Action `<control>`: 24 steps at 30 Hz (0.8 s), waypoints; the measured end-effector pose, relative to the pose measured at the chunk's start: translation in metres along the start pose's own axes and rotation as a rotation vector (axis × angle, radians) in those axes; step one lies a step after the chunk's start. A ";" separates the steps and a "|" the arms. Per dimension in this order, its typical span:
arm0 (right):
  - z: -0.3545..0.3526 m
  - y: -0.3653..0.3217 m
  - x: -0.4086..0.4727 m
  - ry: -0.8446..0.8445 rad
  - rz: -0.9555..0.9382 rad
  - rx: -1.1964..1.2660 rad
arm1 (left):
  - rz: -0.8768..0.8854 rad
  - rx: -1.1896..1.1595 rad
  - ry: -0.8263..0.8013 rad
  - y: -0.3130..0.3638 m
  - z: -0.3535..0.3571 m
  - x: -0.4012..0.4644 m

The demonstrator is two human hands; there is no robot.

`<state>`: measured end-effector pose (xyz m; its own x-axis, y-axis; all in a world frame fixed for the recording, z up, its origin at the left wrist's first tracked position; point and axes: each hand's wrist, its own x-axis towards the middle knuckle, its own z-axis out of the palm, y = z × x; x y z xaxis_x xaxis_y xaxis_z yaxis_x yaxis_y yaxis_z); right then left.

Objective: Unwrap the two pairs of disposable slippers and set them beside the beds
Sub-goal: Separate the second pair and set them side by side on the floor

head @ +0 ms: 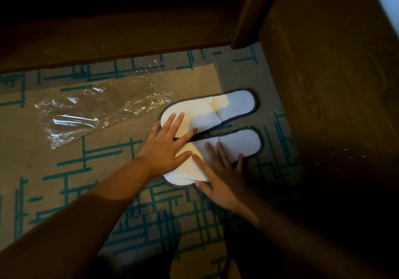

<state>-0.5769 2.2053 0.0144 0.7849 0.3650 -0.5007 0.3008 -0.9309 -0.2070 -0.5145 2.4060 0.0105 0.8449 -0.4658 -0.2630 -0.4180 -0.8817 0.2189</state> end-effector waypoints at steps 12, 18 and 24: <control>-0.004 0.038 0.000 0.137 0.050 0.024 | 0.046 0.028 -0.157 -0.015 -0.006 0.041; -0.004 0.041 0.006 0.092 0.049 0.021 | -0.035 0.050 0.029 0.003 -0.007 0.037; -0.006 0.040 0.006 0.086 0.051 0.010 | -0.016 0.029 -0.080 0.004 0.005 0.024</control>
<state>-0.5573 2.1697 0.0078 0.8429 0.3140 -0.4369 0.2538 -0.9481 -0.1918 -0.4976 2.3909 0.0003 0.8226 -0.4555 -0.3403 -0.4153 -0.8901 0.1875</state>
